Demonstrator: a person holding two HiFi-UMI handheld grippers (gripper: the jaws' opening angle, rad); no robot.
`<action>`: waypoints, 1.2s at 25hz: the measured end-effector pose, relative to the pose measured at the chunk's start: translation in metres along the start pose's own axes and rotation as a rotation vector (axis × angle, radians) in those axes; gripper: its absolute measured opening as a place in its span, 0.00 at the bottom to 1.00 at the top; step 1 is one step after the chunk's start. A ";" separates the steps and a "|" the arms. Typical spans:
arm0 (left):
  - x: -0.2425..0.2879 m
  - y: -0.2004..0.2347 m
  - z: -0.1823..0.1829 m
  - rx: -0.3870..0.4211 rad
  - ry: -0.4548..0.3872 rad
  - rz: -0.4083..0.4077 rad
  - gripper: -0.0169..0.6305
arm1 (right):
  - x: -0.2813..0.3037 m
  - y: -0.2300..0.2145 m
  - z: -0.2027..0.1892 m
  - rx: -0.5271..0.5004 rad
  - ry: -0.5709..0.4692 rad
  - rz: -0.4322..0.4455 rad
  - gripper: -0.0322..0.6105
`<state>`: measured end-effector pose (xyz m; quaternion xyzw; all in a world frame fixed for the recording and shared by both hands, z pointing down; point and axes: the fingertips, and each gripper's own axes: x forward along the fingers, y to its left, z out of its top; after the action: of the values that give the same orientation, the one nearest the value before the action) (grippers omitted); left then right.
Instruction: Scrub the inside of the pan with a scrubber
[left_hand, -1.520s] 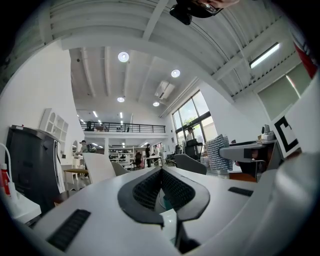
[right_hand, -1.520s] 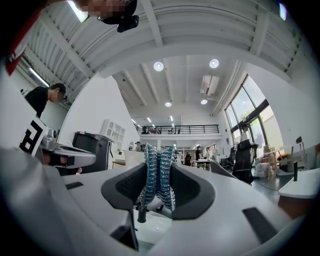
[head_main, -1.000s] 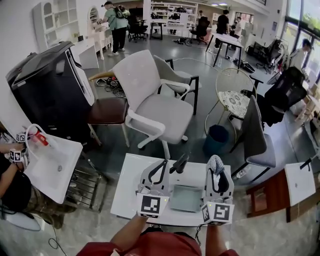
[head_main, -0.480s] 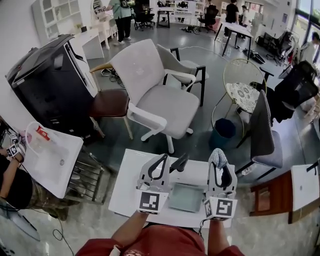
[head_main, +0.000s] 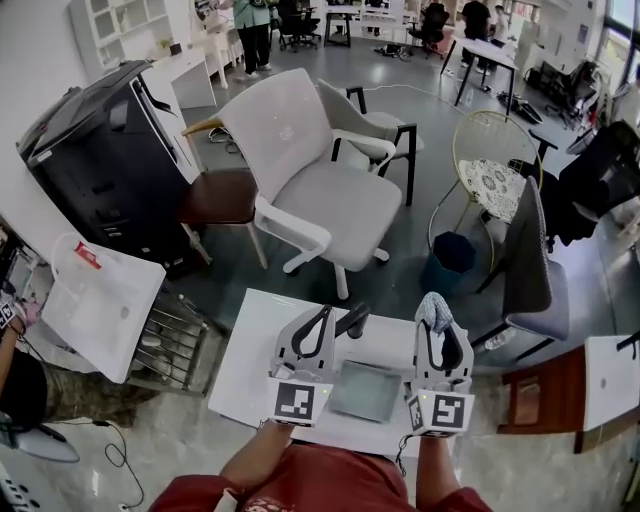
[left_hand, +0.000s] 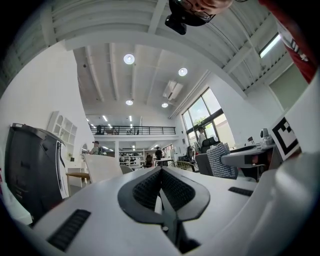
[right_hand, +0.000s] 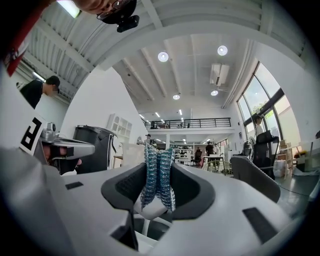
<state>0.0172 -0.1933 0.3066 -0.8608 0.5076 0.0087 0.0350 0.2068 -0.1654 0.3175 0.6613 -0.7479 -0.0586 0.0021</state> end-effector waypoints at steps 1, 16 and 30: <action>-0.001 0.000 -0.003 0.002 0.006 0.004 0.05 | -0.001 0.002 -0.003 -0.001 0.007 0.011 0.31; -0.060 0.009 -0.090 0.024 0.141 0.021 0.05 | -0.037 0.050 -0.093 0.028 0.246 0.174 0.31; -0.085 -0.020 -0.143 -0.053 0.234 -0.042 0.05 | -0.100 0.133 -0.281 -0.249 0.913 0.624 0.30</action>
<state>-0.0098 -0.1192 0.4550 -0.8670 0.4897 -0.0793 -0.0473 0.1109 -0.0745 0.6165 0.3618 -0.8186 0.1488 0.4206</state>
